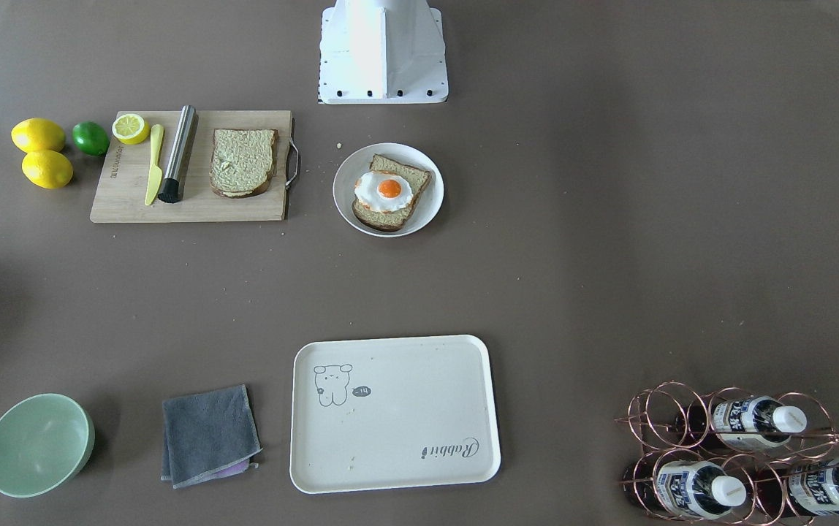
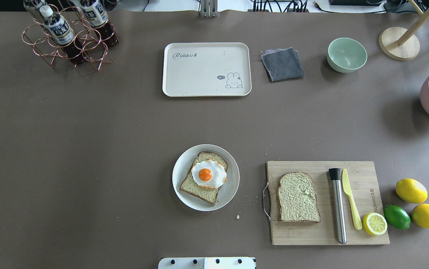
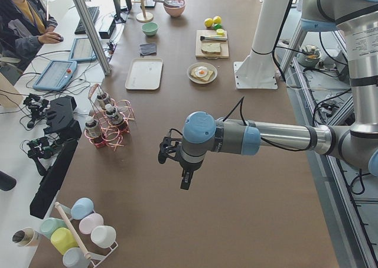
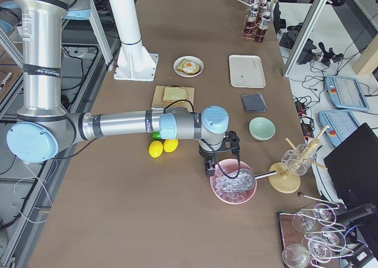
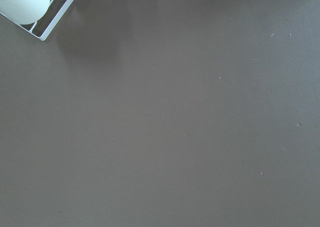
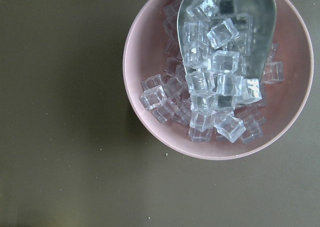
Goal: Make sandwich and place on tray
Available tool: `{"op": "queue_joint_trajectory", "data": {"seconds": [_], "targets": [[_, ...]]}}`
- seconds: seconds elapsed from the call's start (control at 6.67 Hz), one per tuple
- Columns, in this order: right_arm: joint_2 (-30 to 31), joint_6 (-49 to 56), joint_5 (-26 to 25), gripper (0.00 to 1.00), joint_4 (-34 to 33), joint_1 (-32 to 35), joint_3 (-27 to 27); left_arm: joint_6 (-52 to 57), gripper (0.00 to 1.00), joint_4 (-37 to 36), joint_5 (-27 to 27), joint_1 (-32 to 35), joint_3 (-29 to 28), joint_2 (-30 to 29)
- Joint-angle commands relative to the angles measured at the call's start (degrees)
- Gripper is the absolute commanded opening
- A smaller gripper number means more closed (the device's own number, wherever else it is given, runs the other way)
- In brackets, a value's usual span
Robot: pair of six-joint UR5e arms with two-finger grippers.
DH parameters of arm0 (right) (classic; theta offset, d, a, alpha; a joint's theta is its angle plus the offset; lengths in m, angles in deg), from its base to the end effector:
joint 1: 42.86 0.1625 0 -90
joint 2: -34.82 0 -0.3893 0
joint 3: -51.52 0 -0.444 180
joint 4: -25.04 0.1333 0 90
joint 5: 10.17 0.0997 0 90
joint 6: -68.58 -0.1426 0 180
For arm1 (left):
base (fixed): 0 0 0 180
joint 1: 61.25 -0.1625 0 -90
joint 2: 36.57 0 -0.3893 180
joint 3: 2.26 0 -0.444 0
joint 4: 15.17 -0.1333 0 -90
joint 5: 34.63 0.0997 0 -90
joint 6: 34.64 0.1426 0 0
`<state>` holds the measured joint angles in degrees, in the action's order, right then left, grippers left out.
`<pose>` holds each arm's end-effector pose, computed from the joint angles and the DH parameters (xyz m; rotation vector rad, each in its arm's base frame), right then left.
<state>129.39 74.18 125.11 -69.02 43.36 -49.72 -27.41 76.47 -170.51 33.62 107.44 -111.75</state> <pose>-0.0020 -0.5151 0.5947 0.0558 -0.7904 -0.1731 -0.0693 -0.4489 0.5884 0.1914 0.7843 0.0845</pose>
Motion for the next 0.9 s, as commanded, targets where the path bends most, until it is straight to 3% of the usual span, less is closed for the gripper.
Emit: {"op": "queue_joint_trajectory", "data": {"seconds": [0.0,0.45,0.75], "targets": [[0.3,-0.1,0.1,1.00,0.1,0.0,-0.1,-1.3,0.92,-0.7,0.1,-0.3,-0.2,-0.3],[-0.6,-4.2,0.9,1.00,0.2,-2.8,-1.1,-1.5,0.97,-1.5,-0.3,-0.1,0.0,0.5],[-0.7,-13.7,0.9,1.00,0.3,-8.4,-6.5,-1.3,0.97,-2.9,-0.3,-0.5,-0.3,0.4]]}}
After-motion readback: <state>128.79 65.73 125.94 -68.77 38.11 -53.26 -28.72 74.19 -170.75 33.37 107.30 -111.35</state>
